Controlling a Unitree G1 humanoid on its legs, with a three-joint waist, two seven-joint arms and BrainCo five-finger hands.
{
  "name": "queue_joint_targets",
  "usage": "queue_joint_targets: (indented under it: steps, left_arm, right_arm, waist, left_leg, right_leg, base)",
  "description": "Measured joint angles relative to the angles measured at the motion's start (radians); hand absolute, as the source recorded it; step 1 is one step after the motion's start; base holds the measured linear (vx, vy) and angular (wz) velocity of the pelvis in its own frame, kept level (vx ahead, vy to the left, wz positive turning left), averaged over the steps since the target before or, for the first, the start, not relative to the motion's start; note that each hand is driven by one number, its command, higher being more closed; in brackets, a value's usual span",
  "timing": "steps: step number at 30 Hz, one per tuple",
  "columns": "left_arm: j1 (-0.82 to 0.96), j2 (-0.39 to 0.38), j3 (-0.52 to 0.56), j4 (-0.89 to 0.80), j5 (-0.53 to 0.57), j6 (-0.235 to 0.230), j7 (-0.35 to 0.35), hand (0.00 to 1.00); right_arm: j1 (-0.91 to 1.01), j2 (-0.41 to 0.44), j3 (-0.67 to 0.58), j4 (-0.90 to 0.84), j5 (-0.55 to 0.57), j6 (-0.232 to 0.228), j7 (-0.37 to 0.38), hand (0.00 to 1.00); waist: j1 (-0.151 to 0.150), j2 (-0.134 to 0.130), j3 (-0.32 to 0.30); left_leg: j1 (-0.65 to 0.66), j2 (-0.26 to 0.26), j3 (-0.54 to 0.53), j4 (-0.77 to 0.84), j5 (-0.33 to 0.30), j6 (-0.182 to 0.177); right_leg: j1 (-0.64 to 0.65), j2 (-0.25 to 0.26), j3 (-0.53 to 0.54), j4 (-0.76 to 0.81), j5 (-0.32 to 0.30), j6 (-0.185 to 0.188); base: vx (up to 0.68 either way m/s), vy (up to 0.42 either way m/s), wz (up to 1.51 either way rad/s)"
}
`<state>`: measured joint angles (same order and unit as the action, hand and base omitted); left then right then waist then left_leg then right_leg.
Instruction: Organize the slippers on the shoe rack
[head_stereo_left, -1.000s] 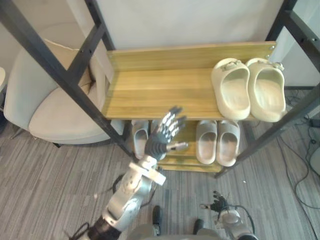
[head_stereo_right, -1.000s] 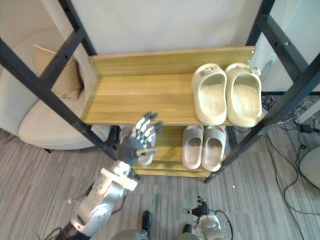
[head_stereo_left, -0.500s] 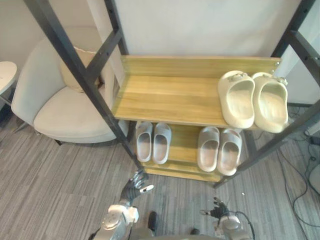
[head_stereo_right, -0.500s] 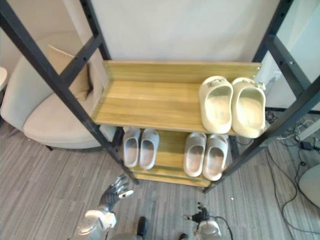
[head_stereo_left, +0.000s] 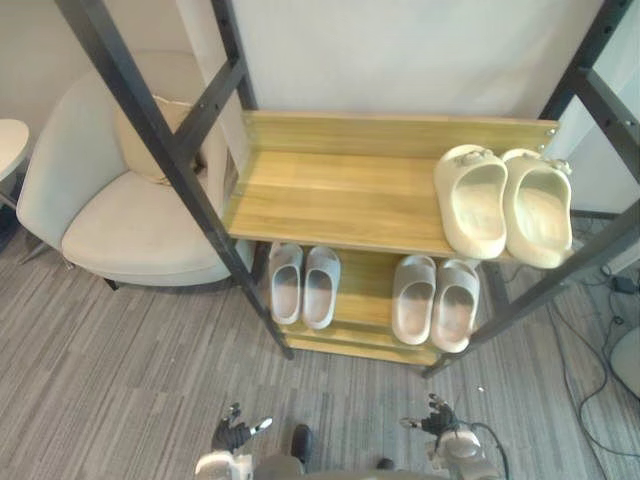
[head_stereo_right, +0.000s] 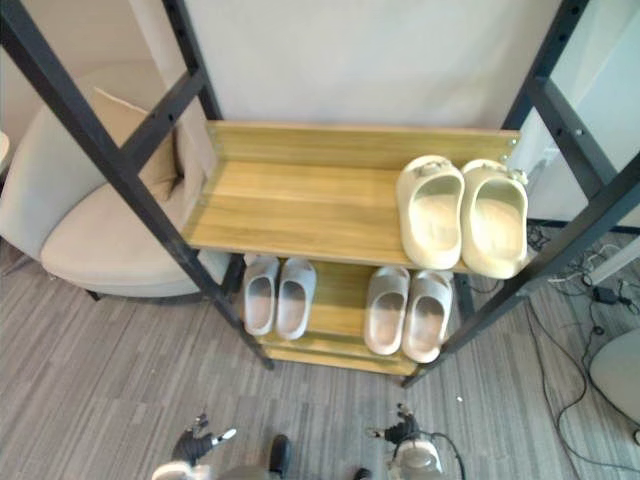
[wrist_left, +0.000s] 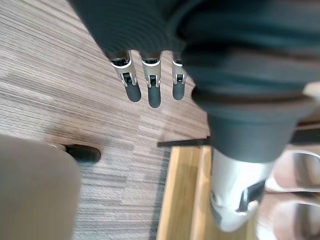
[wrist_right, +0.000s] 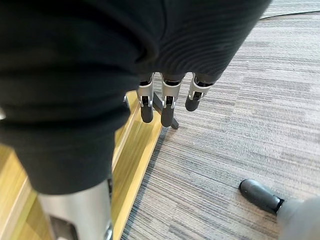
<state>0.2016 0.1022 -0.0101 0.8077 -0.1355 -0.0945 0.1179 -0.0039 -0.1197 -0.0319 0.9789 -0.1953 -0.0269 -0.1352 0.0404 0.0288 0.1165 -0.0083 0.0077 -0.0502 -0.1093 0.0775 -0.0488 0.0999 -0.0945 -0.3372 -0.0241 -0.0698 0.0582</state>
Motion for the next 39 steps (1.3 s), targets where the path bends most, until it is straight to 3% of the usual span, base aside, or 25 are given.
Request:
queue_joint_targets:
  steps: [7,11,12,13,14,15,18,19,21,24,26,27,28,29,31,32,35,36,37,38,39]
  left_arm:
    - [-0.041,-0.003,0.034,0.062,0.018,0.001,0.014,0.00]
    - [-0.049,-0.020,0.066,0.069,0.020,0.001,0.015,0.00]
    - [-0.058,-0.025,0.067,0.071,0.028,0.001,0.016,0.00]
    - [-0.058,-0.032,0.066,0.069,0.039,0.002,0.016,0.00]
    - [-0.060,-0.037,0.066,0.067,0.041,0.003,0.016,0.00]
    - [-0.065,-0.040,0.063,0.064,0.057,0.007,0.017,0.00]
    - [-0.074,-0.041,0.071,0.041,0.057,0.014,0.036,0.00]
    - [-0.075,-0.041,0.072,0.039,0.058,0.015,0.036,0.00]
    - [-0.091,-0.055,0.076,0.039,0.058,0.015,0.037,0.00]
    - [-0.109,-0.112,0.109,0.041,0.057,0.015,0.037,0.00]
    - [-0.111,-0.129,0.112,0.022,0.056,0.013,0.037,0.00]
    - [-0.111,-0.134,0.113,0.012,0.056,0.013,0.038,0.00]
    - [-0.113,-0.141,0.119,0.001,0.056,0.013,0.037,0.00]
    - [-0.124,-0.157,0.148,-0.010,0.056,0.013,0.037,0.00]
    - [-0.139,-0.159,0.181,-0.007,0.056,0.021,0.037,0.00]
    - [-0.134,-0.159,0.185,-0.007,0.057,0.020,0.037,0.00]
    - [-0.142,-0.158,0.171,0.029,0.086,0.020,0.037,0.00]
    - [-0.143,-0.157,0.160,0.057,0.097,0.022,0.036,0.00]
    - [-0.148,-0.155,0.144,0.094,0.101,0.026,0.036,0.00]
    - [-0.152,-0.152,0.136,0.109,0.108,0.030,0.036,0.00]
    - [-0.159,-0.126,0.118,0.118,0.117,0.035,0.036,0.00]
  right_arm:
    - [-0.021,0.006,0.000,0.025,0.000,0.010,0.000,0.00]
    - [-0.028,0.005,-0.005,0.025,0.000,0.015,-0.001,0.00]
    - [-0.028,0.005,-0.004,0.023,-0.001,0.022,0.000,0.00]
    - [-0.027,0.008,-0.004,0.018,-0.001,0.027,0.000,0.00]
    - [-0.024,0.013,-0.004,0.017,-0.001,0.029,0.000,0.00]
    - [-0.013,0.029,-0.002,0.016,-0.001,0.032,0.000,0.00]
    - [-0.008,0.053,0.006,0.000,0.001,0.031,0.000,0.00]
    - [-0.005,0.050,0.006,-0.012,0.002,0.031,-0.001,0.00]
    - [-0.027,0.038,0.004,-0.022,0.013,0.028,-0.002,0.00]
    - [-0.078,0.018,0.000,-0.026,0.021,0.030,-0.007,0.00]
    - [-0.077,0.038,0.000,-0.038,0.042,0.033,-0.015,0.00]
    - [-0.079,0.041,0.000,-0.057,0.044,0.033,-0.020,0.00]
    - [-0.092,0.046,0.001,-0.075,0.046,0.032,-0.024,0.00]
    - [-0.100,0.055,-0.001,-0.090,0.046,0.032,-0.027,0.00]
    - [-0.111,0.056,-0.005,-0.121,0.046,0.033,-0.035,0.00]
    - [-0.099,0.058,-0.006,-0.134,0.046,0.034,-0.036,0.00]
    - [-0.057,0.057,-0.045,-0.134,0.047,0.033,-0.036,0.00]
    - [-0.046,0.051,-0.050,-0.133,0.047,0.033,-0.037,0.00]
    - [-0.040,0.036,-0.065,-0.121,0.047,0.034,-0.035,0.00]
    - [-0.041,0.041,-0.073,-0.097,0.047,0.035,-0.033,0.00]
    - [-0.038,0.057,-0.081,-0.054,0.047,0.038,-0.030,0.00]
  waist:
    - [0.007,-0.014,0.009]
    - [0.014,-0.030,0.018]
    - [0.015,-0.036,0.026]
    - [0.014,-0.033,0.027]
    - [0.013,-0.039,0.029]
    - [0.012,-0.043,0.029]
    - [0.017,-0.071,0.018]
    - [0.017,-0.077,0.015]
    - [0.030,-0.055,0.014]
    - [0.039,0.004,0.034]
    - [0.046,0.013,0.038]
    - [0.047,0.007,0.042]
    - [0.041,-0.005,0.048]
    - [0.041,-0.002,0.058]
    - [0.027,0.004,0.090]
    - [0.020,0.002,0.093]
    - [0.013,0.000,0.086]
    - [0.005,0.020,0.074]
    - [-0.002,0.052,0.056]
    - [-0.004,0.052,0.054]
    - [-0.003,0.028,0.054]
  left_leg:
    - [0.007,-0.001,0.019,0.000,-0.012,-0.001]
    - [0.018,-0.026,0.026,0.006,-0.045,0.016]
    - [0.028,-0.039,0.011,0.006,-0.052,0.025]
    - [0.030,-0.045,-0.013,0.015,-0.055,0.031]
    - [0.028,-0.052,-0.034,0.030,-0.052,0.034]
    - [0.025,-0.062,-0.088,0.060,-0.058,0.036]
    - [-0.001,-0.093,-0.206,0.089,-0.064,0.025]
    - [-0.014,-0.107,-0.238,0.102,-0.064,0.018]
    - [-0.053,-0.109,-0.286,0.112,-0.060,0.001]
    - [-0.109,-0.086,-0.359,0.115,-0.030,-0.039]
    - [-0.125,-0.081,-0.378,0.117,0.010,-0.053]
    - [-0.141,-0.087,-0.359,0.116,0.047,-0.052]
    - [-0.161,-0.084,-0.285,0.069,0.136,-0.025]
    - [-0.199,-0.066,-0.097,0.143,0.087,-0.001]
    - [-0.238,0.009,0.217,0.394,-0.091,0.072]
    - [-0.225,0.053,0.321,0.495,-0.163,0.069]
    - [-0.153,0.094,0.413,0.576,-0.257,0.048]
    - [-0.122,0.108,0.417,0.539,-0.275,0.029]
    - [-0.084,0.089,0.387,0.428,-0.284,-0.003]
    - [-0.057,0.070,0.373,0.362,-0.281,-0.002]
    - [-0.041,0.034,0.347,0.292,-0.237,0.012]
  right_leg:
    - [-0.009,-0.002,0.029,0.006,-0.003,0.002]
    - [-0.091,-0.064,0.043,0.229,-0.116,0.028]
    - [-0.143,-0.099,0.073,0.388,-0.153,0.047]
    - [-0.199,-0.110,0.127,0.524,-0.151,0.041]
    - [-0.228,-0.109,0.178,0.604,-0.146,0.032]
    - [-0.258,-0.082,0.296,0.650,-0.193,0.035]
    - [-0.257,-0.002,0.531,0.578,-0.235,0.031]
    - [-0.253,0.003,0.554,0.540,-0.243,0.020]
    - [-0.224,-0.002,0.523,0.460,-0.261,-0.002]
    - [-0.203,0.013,0.417,0.400,-0.249,-0.018]
    - [-0.180,0.019,0.334,0.399,-0.244,-0.029]
    - [-0.180,0.019,0.310,0.395,-0.237,-0.039]
    - [-0.181,0.001,0.263,0.357,-0.209,-0.068]
    - [-0.171,-0.003,0.207,0.315,-0.191,-0.079]
    - [-0.151,-0.006,0.125,0.325,-0.189,-0.084]
    - [-0.136,-0.015,0.071,0.337,-0.189,-0.085]
    - [-0.113,-0.068,-0.040,0.318,-0.195,-0.071]
    - [-0.115,-0.070,-0.061,0.312,-0.187,-0.053]
    - [-0.122,-0.058,-0.063,0.312,-0.181,-0.026]
    - [-0.120,-0.059,-0.062,0.299,-0.172,-0.013]
    - [-0.106,-0.067,-0.055,0.253,-0.141,-0.005]
  base:
    - [0.01,0.004,-0.13]
    - [0.06,0.029,-0.01]
    - [0.06,0.012,0.40]
    - [0.10,0.007,0.53]
    - [0.15,-0.024,0.99]
    - [0.16,-0.060,1.26]
    - [0.10,-0.177,1.40]
    - [0.05,-0.231,1.24]
    - [0.01,-0.219,0.83]
    - [-0.05,-0.152,0.89]
    - [-0.07,-0.128,1.15]
    - [-0.08,-0.106,1.13]
    - [-0.12,-0.022,1.12]
    - [-0.13,-0.010,1.15]
    - [-0.15,-0.023,1.12]
    - [-0.21,0.003,1.27]
    - [-0.13,0.106,0.89]
    - [-0.01,0.203,0.78]
    - [0.01,0.204,0.66]
    - [0.00,0.203,0.73]
    - [-0.01,0.181,0.65]
